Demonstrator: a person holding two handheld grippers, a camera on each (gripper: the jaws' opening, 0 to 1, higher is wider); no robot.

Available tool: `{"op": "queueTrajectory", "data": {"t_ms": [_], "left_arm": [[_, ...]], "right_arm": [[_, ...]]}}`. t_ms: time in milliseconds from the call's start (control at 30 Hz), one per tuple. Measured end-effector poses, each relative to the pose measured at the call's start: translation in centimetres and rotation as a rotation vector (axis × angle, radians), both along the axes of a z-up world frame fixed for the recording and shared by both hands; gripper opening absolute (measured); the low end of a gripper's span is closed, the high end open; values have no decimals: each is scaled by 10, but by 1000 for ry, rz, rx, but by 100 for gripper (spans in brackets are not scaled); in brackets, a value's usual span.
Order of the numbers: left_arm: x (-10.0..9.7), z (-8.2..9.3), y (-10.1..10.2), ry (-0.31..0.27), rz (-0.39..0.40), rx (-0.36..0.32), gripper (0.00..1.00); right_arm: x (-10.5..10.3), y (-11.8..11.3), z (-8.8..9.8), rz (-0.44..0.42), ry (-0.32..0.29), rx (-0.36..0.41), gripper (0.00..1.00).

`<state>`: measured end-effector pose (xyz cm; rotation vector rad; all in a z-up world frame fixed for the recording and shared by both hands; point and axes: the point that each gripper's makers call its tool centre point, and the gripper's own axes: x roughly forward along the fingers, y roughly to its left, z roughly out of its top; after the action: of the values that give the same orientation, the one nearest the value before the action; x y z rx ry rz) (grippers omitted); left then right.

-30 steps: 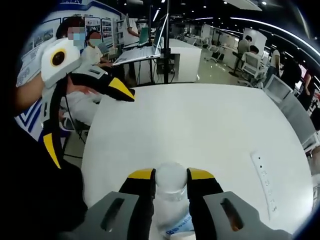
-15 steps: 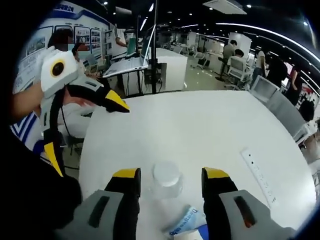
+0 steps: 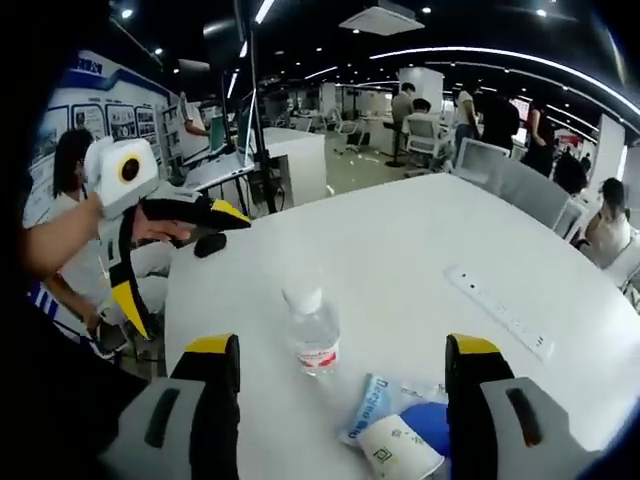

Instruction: Arrange the tabletop items into an orderly group along one side of the table until the central work area is clear of visible clutter.

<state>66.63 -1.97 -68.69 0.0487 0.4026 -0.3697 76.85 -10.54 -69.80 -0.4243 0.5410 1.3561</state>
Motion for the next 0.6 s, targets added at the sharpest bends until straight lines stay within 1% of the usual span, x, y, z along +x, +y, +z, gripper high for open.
{"op": "queueTrajectory", "data": {"t_ms": [33,67,100,167,233,400,500,600], "left_arm": [[1,-1,3,-1,1,-5,95],[1,-1,5,-1,1,-8,96],[3,-2,7,1,5,-14,96],[5,-2,7,2,7,-14,97],[6,-1,4,1,8,-18,97],[10,0,0,1,11,-27,99],[12,1,-3,2,6,-28,99],[13,3,-4,-1,1,-33,100]], "right_arm": [[4,-7,-1,-18,4,1,84],[4,-9,-2,-23,5,2,86],[1,-21,-3,-45,9,2,88],[4,-33,-7,-73,20,1,91],[5,-42,-6,-98,25,13,93],[9,-74,-11,-166,38,22,99],[5,-93,-13,-195,40,21,99],[12,-109,-16,-234,47,27,99]]}}
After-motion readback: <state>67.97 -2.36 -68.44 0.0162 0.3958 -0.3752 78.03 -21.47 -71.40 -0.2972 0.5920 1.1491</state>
